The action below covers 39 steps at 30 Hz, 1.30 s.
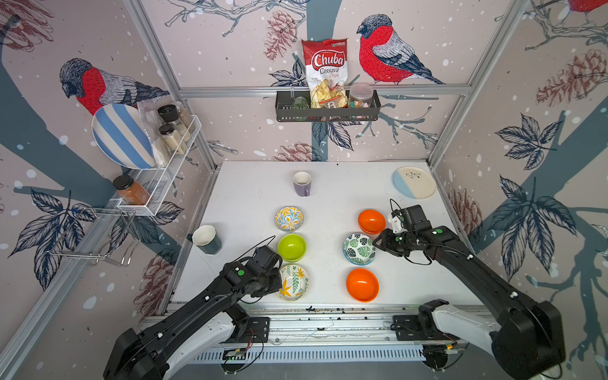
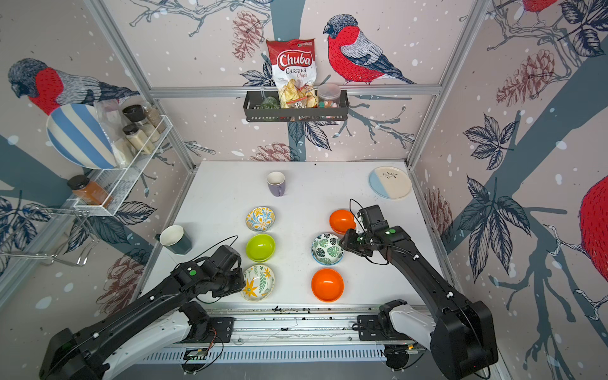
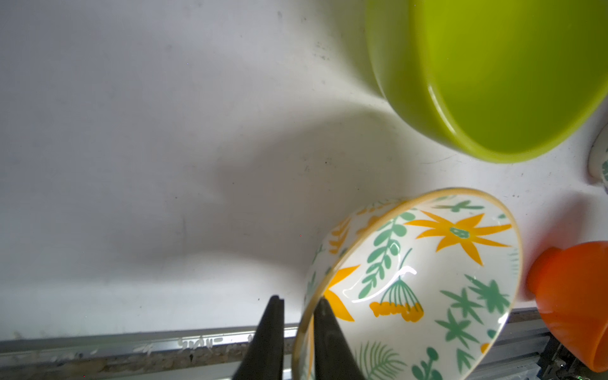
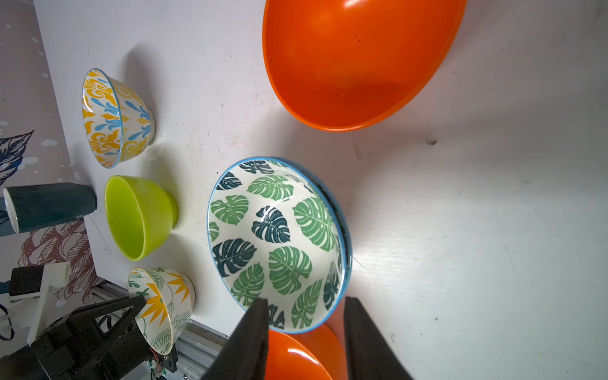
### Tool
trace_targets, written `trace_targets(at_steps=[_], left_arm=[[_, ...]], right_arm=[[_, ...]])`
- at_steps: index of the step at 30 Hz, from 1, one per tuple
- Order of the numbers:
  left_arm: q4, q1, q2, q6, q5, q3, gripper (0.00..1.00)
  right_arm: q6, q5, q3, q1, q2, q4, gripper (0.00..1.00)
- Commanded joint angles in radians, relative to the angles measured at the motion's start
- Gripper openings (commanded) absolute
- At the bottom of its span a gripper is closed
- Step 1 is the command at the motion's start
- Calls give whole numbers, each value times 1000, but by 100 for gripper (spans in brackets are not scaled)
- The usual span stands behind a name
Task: Stack the bowls
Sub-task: Pick up the bowl from the center of the board.
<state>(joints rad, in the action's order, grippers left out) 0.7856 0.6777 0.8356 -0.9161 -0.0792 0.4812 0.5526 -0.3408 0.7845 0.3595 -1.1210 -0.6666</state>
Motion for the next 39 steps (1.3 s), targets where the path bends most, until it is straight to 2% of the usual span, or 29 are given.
trace_targets(at_steps=[1,5,12,16,21,23,29,31,34,39], left_arm=[[-21,6,5,8,-7,-1,11],[-25,10,2,11,-15,-3,0],[-30,39,-7,16,-58,0,0],[-34,63,-42,32,-134,13,0],[55,67,-99,72,-146,137,0],[79,66,-91,88,-137,202,0],[91,66,37,134,-113,369,0],[80,66,82,148,-119,423,0],[57,66,154,166,-137,490,0],[50,66,277,200,-163,584,0]], right_arm=[[0,-2,-1,4,-8,0,40],[0,-2,-3,4,-14,3,40],[1,-3,4,5,-5,-6,40],[-2,-3,22,6,16,-29,40],[7,-1,60,12,35,-46,42],[15,-3,83,27,36,-52,46],[40,1,174,110,28,-62,90],[46,2,209,141,16,-67,96],[54,0,263,192,-16,-79,95],[74,2,331,272,-64,-88,79]])
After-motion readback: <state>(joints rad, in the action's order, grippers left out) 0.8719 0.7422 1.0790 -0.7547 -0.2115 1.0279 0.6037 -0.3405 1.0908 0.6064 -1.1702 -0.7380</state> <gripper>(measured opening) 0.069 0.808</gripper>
